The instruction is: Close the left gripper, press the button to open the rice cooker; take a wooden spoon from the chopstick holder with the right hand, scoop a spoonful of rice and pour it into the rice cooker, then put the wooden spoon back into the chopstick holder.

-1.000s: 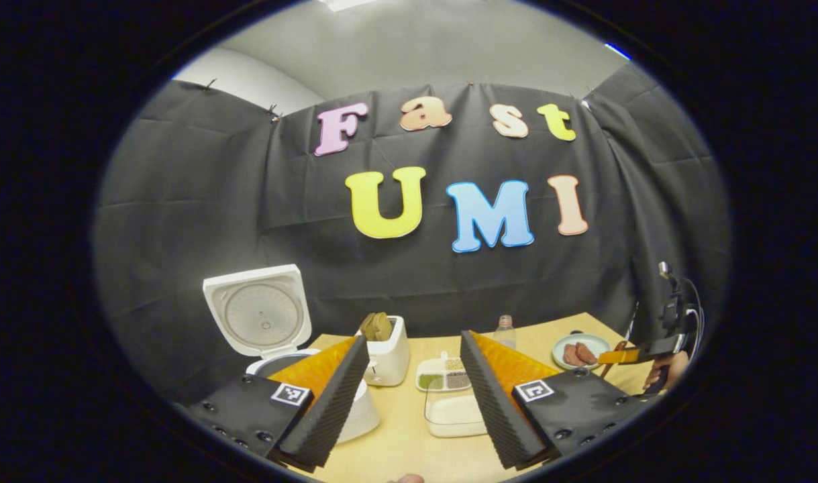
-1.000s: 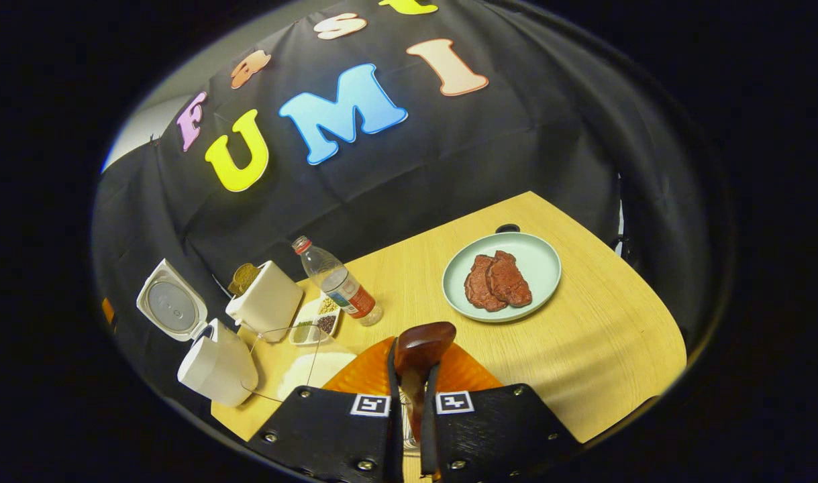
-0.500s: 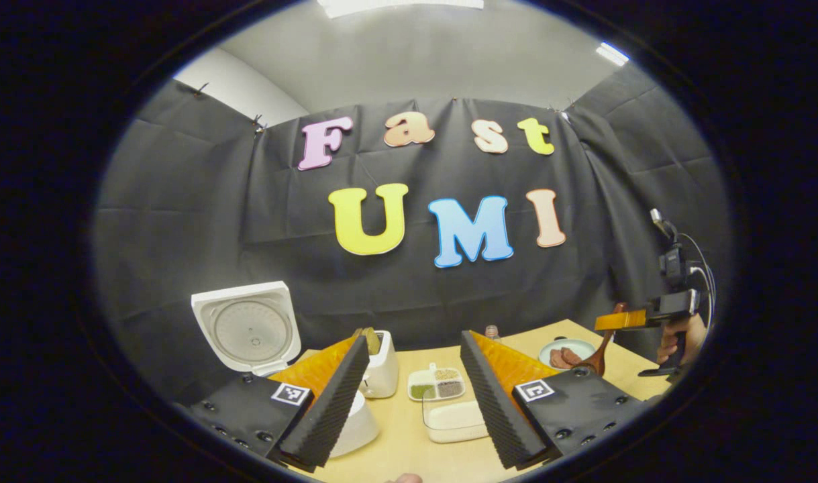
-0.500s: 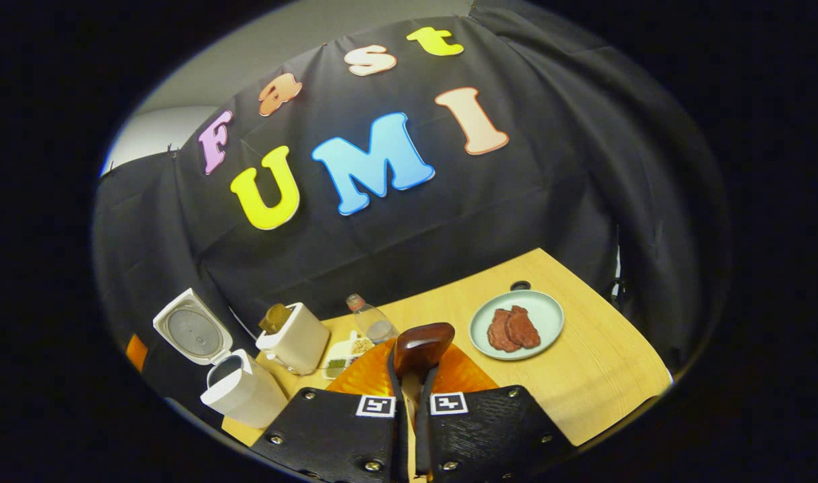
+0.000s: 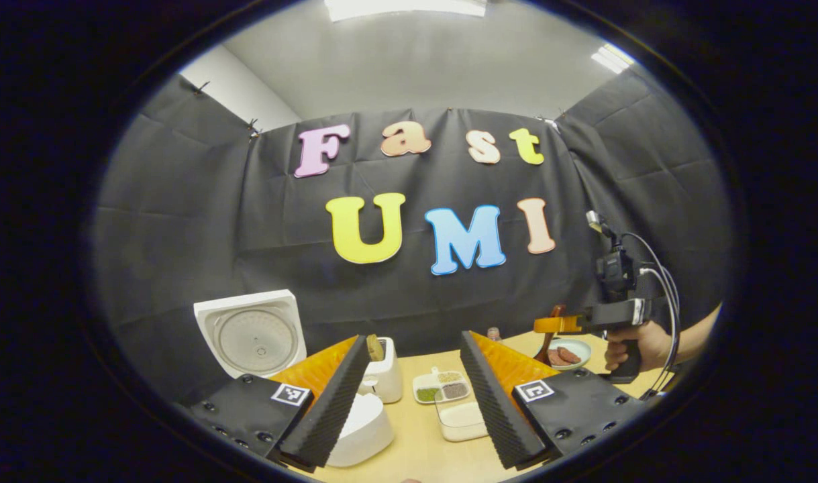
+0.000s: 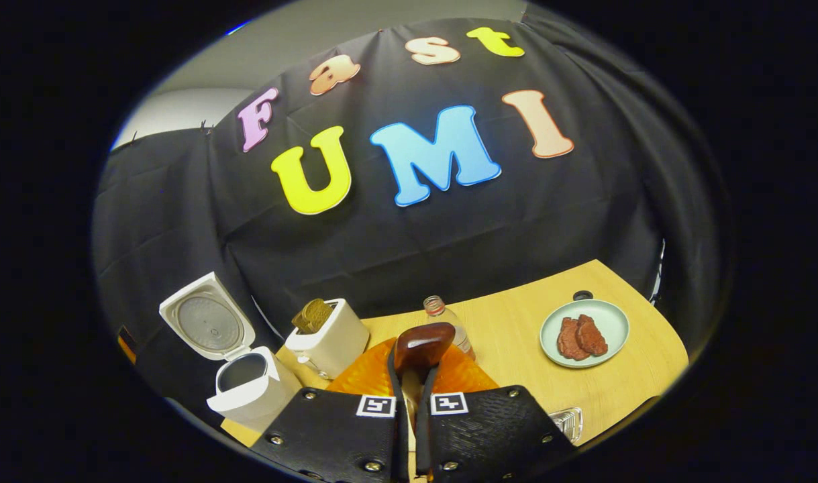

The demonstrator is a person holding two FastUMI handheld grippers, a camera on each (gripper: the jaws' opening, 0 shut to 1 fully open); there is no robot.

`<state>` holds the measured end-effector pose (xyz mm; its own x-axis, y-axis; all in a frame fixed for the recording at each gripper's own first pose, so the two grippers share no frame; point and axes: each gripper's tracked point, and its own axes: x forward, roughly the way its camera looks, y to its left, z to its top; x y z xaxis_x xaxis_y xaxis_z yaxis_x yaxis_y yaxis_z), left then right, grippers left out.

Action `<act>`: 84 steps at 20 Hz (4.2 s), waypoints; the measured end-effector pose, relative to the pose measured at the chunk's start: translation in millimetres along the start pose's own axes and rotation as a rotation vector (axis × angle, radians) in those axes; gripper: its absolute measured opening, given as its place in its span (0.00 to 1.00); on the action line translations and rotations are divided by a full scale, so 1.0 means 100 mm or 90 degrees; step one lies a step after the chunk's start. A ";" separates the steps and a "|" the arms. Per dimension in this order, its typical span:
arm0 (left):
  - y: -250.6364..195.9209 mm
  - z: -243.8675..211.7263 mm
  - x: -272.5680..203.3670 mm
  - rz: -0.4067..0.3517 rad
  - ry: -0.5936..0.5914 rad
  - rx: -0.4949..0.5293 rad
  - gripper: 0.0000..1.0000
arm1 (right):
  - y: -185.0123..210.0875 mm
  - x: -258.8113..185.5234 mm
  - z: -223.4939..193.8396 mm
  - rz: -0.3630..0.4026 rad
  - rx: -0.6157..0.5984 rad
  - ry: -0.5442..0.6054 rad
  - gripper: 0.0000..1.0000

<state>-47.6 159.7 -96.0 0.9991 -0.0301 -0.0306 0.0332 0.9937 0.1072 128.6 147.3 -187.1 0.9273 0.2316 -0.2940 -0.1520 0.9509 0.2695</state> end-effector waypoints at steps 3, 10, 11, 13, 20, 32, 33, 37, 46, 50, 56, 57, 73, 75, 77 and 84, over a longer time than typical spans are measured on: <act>0.23 -0.07 0.02 0.020 0.010 -0.018 0.92 | 0.08 0.34 -0.25 -0.013 -0.057 0.012 0.05; 0.67 -0.35 0.02 0.039 0.044 -0.057 0.92 | 0.10 0.95 -0.94 -0.036 -0.153 0.068 0.05; 0.72 -0.40 0.02 0.043 0.051 -0.068 0.92 | 0.11 1.00 -1.04 -0.038 -0.158 0.079 0.05; 0.83 -0.49 0.00 0.056 0.063 -0.073 0.96 | 0.19 1.05 -1.11 -0.034 -0.151 0.080 0.05; 0.95 -0.64 -0.02 0.071 0.080 -0.059 0.96 | 0.69 0.91 -1.34 0.047 -0.003 0.122 0.05; 0.97 -0.60 -0.10 0.074 0.070 -0.068 0.96 | 0.15 0.67 -0.65 0.052 0.390 0.060 0.05; 0.97 -0.60 -0.11 0.076 0.068 -0.069 0.96 | 0.11 0.62 -0.54 0.058 0.414 0.046 0.05; 1.00 -0.63 -0.10 0.066 0.067 -0.068 0.95 | 0.06 0.39 -0.20 0.074 0.480 0.003 0.04; 1.16 -0.77 -0.17 0.070 0.071 -0.055 0.92 | 0.59 0.19 0.35 0.167 0.567 -0.031 0.04; 1.22 -0.79 -0.26 0.071 0.066 -0.052 0.95 | 0.96 0.20 0.48 0.213 0.573 -0.026 0.04; 1.32 -0.82 -0.34 0.059 0.056 -0.061 0.92 | 1.53 0.39 0.52 0.254 0.554 -0.004 0.04; 1.37 -0.83 -0.36 0.061 0.056 -0.059 0.92 | 1.61 0.43 0.52 0.256 0.549 0.001 0.05; 1.87 -1.01 -0.53 0.111 0.061 -0.079 0.96 | 3.15 1.19 0.13 0.327 0.386 0.108 0.05; 1.90 -1.04 -0.57 0.121 0.065 -0.082 0.92 | 3.32 1.26 0.02 0.330 0.330 0.120 0.04; 1.92 -1.08 -0.62 0.132 0.068 -0.085 0.96 | 3.50 1.34 -0.08 0.332 0.250 0.125 0.05; 1.99 -1.13 -0.71 0.160 0.080 -0.076 0.96 | 4.14 1.38 -0.46 0.382 -0.056 0.139 0.05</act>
<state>-114.8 371.4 -185.2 0.9641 0.2250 -0.1411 -0.2260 0.9741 0.0097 177.7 581.9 -158.2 0.5824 0.7565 -0.2976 -0.6590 0.6537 0.3721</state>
